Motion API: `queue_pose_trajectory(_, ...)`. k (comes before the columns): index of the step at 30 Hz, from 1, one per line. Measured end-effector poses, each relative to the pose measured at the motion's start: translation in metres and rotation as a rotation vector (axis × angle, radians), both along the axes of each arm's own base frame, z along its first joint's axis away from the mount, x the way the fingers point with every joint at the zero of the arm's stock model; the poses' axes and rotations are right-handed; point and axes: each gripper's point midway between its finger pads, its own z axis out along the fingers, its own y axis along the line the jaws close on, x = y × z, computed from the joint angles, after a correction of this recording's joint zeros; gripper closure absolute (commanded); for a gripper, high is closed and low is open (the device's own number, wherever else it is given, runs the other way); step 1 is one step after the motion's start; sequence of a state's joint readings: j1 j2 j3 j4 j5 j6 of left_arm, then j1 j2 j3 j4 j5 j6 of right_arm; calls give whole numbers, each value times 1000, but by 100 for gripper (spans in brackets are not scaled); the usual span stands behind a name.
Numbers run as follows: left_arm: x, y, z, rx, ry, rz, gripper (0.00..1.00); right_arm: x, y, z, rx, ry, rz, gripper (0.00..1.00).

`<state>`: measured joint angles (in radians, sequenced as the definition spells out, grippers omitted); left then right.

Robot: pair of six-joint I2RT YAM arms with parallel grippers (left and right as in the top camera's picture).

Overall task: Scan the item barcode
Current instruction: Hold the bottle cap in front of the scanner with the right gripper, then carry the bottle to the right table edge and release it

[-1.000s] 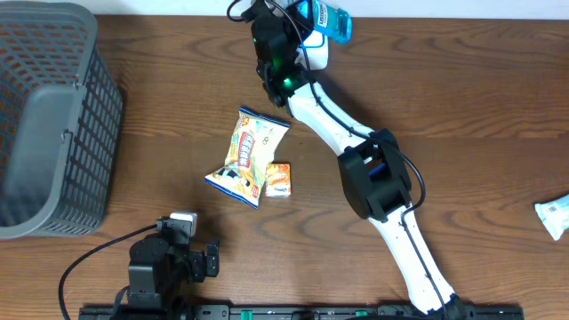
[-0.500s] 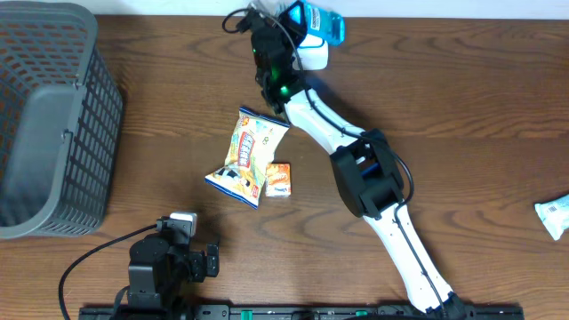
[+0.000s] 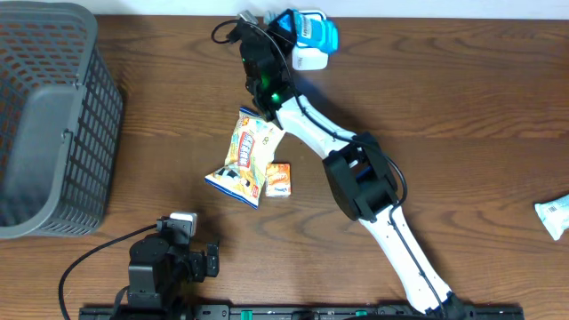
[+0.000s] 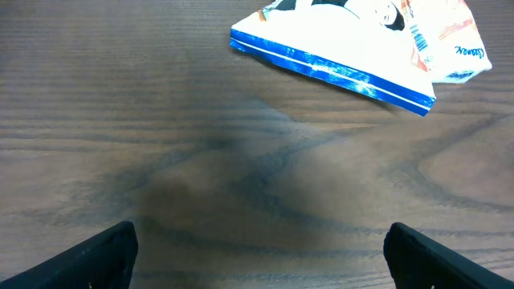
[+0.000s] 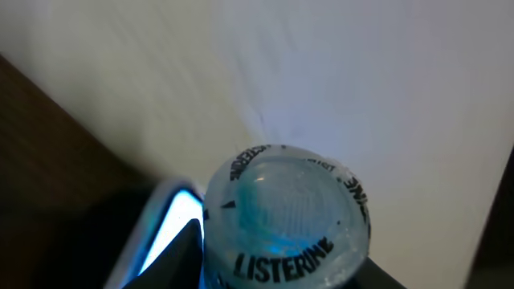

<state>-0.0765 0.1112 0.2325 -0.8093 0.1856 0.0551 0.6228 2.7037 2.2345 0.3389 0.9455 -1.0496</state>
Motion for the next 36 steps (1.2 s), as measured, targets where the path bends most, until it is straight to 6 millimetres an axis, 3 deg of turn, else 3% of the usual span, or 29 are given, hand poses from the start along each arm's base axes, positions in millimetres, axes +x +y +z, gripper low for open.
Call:
queue_pose_trajectory(3,0,0,0,0,0,0,2,-1,-37,-15,-56,73,-130,87)
queue_pose_trajectory(5,0,0,0,0,0,0,2,1,-78,-23,-94,114,-247,86)
queue_pose_trajectory(7,0,0,0,0,0,0,2,3,-133,-29,-125,151,-388,87)
queue_pose_trajectory(10,0,0,0,0,0,0,2,-3,-236,-38,-149,201,-634,90)
queue_pose_trajectory(15,0,0,0,0,0,0,2,-49,-387,-60,-201,328,-968,86)
queue_pose_trajectory(18,0,0,0,0,0,0,2,-83,-438,-80,-196,437,-1059,85)
queue_pose_trajectory(23,0,0,0,0,0,0,2,-132,-480,-115,-15,549,-1163,87)
queue_pose_trajectory(27,0,0,0,0,0,0,2,-164,-522,-122,126,526,-1292,81)
queue_pose_trajectory(31,0,0,0,0,0,0,2,-202,-576,-126,276,493,-1438,75)
queue_pose_trajectory(36,0,0,0,0,0,0,2,-233,-627,-121,529,402,-1537,46)
